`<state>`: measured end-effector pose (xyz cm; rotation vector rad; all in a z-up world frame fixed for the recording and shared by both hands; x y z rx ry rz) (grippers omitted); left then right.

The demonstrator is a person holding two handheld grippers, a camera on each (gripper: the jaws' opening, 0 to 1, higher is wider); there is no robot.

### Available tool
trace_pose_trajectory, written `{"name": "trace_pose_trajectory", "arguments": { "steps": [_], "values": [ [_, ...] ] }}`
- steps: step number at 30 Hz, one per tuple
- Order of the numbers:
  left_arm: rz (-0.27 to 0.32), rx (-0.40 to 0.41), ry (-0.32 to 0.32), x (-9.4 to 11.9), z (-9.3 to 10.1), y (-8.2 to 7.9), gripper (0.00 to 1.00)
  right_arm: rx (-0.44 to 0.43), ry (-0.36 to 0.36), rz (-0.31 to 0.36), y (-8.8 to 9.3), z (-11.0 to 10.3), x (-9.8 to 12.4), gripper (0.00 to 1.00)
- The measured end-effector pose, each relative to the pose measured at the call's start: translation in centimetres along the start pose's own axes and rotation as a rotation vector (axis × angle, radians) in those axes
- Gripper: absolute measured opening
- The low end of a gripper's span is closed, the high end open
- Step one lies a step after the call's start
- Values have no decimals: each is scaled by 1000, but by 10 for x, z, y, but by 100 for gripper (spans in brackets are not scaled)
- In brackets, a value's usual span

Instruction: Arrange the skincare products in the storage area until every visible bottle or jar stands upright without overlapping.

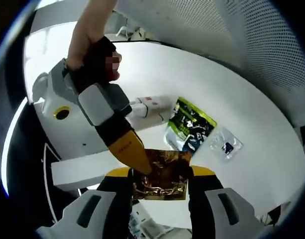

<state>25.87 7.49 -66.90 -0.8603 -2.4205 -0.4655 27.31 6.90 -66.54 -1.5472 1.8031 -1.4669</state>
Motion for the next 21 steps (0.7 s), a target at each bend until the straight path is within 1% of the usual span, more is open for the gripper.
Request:
{"name": "trace_pose_trajectory", "arguments": {
  "steps": [2,5,7,8,11,13,14,16,18,19,20,21],
  "values": [
    [-4,27,23,0,3,4,47,3,14,0,-1,1,1,19],
    [-14,47,40,-2,6,10,47,9,29,14,-3,1,3,20],
    [-21,77,53,-4,10,15,47,71,71,2,-4,7,5,21],
    [-18,109,73,-6,14,16,47,106,85,-20,-2,8,5,21],
    [-28,155,109,-10,22,22,47,119,90,-28,0,7,4,24],
    [-31,181,124,-13,25,27,48,150,96,-45,2,7,3,27],
    [-53,216,156,-16,31,33,48,164,97,-52,2,7,3,29],
    [-68,240,159,-22,31,40,48,195,95,-72,5,4,1,30],
    [-73,280,174,-27,34,44,48,225,99,-84,7,4,0,38],
    [-75,316,190,-29,36,47,48,245,101,-105,11,4,-1,41],
    [-68,332,192,-32,35,47,48,254,107,-110,11,4,-1,45],
    [-69,372,212,-35,38,51,48,265,113,-118,13,5,-2,45]
  ]
}}
Point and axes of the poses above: the point that each gripper's makers call its tool centre point, and the gripper's own axes: x roughly backward along the fingers, z roughly to its right, y roughly out of its underside, the point moved 1 cm from there along x, roughly backward along the fingers, and after that the axes turned 2 degrees about -z, right-handed, at the moved point
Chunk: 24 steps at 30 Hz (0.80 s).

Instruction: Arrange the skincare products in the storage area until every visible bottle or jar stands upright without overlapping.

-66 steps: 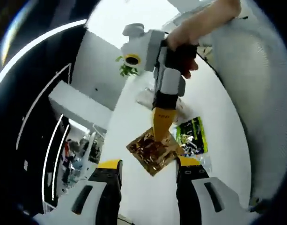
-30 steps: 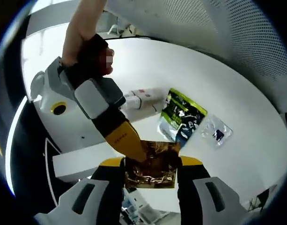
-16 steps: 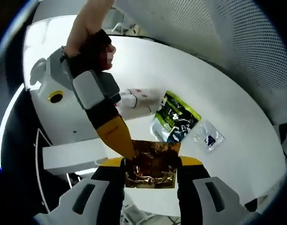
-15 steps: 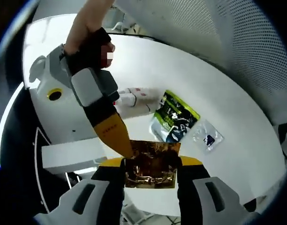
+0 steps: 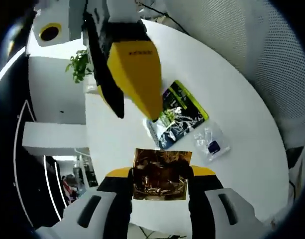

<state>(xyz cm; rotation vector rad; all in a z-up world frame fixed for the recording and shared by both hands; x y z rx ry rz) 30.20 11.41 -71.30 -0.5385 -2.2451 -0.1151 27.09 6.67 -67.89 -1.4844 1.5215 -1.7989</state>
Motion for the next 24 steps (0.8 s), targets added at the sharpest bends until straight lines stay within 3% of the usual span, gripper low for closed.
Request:
{"name": "trace_pose_trajectory", "arguments": {
  "steps": [2,6,9,12,19,24],
  "values": [
    [-4,90,59,-7,4,7,48,5,-4,-6,1,-1,0,46],
    [0,204,109,-22,1,19,48,39,-39,-18,3,-6,-1,53],
    [-26,283,172,-32,4,31,48,73,-58,-42,8,-11,-2,52],
    [-47,300,217,-42,7,40,48,75,-54,-71,13,-11,-3,53],
    [-51,456,328,-65,15,45,48,111,-35,-99,17,-7,-2,58],
    [-83,476,390,-83,22,52,48,109,-33,-101,17,-7,-3,60]
  ]
}}
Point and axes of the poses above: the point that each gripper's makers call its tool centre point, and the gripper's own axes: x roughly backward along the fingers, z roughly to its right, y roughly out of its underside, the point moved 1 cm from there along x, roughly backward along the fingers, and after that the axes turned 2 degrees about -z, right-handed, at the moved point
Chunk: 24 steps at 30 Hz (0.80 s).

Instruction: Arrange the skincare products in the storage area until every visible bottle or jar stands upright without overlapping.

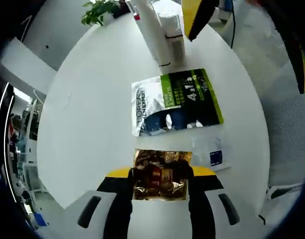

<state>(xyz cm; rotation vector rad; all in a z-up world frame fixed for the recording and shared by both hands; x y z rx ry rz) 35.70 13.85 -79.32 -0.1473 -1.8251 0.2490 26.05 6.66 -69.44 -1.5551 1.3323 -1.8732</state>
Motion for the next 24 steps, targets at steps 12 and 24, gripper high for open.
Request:
{"name": "trace_pose_trajectory", "arguments": {
  "steps": [12,24],
  "values": [
    [-41,92,122,-29,-1,-1,47,-8,4,-16,3,1,-1,60],
    [-78,148,219,-31,6,-9,46,-7,4,-23,4,1,0,60]
  ]
}}
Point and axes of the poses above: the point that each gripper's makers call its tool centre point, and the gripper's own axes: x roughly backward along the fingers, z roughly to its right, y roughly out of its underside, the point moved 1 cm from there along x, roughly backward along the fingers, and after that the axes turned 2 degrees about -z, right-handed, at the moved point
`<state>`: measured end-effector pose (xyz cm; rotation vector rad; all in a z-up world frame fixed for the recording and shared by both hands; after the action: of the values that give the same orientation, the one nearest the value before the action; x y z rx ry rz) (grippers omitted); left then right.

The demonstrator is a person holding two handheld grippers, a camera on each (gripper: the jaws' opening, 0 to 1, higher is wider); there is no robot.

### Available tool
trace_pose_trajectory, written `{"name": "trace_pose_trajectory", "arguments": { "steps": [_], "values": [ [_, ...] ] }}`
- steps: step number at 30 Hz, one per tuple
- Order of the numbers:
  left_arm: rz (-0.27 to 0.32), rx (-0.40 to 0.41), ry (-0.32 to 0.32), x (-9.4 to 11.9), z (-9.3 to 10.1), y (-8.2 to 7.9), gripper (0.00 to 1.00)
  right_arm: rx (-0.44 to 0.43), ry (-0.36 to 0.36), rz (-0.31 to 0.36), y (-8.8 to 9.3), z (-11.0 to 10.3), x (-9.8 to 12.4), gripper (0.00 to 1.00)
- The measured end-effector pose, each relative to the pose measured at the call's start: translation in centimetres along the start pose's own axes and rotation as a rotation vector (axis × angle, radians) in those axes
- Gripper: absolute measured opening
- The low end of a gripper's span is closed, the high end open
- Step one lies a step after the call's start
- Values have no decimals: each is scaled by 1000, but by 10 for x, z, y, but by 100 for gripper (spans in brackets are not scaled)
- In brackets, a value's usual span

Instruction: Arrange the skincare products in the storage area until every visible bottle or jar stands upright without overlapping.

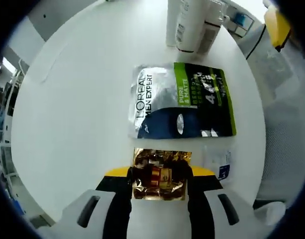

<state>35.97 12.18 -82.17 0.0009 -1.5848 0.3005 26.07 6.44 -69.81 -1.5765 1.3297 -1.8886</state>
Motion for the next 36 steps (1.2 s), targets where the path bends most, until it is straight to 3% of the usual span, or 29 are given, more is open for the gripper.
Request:
{"name": "trace_pose_trajectory", "arguments": {
  "steps": [3,11,36],
  "values": [
    [-12,5,12,-2,-7,-3,46,6,6,-3,0,1,0,60],
    [-15,13,-4,-1,3,-4,46,7,14,1,-1,3,3,60],
    [-4,48,-11,-2,1,-1,47,31,30,-14,1,2,4,60]
  ]
}}
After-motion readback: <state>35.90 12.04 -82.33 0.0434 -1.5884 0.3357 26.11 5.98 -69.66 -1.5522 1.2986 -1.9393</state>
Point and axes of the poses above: the point that each gripper's makers call its tool centre point, and the gripper's own axes: x roughly backward along the fingers, z roughly to its right, y roughly out of its underside, the point moved 1 cm from there along x, roughly backward along the fingers, and after that the axes turned 2 degrees about -z, right-handed, at the moved point
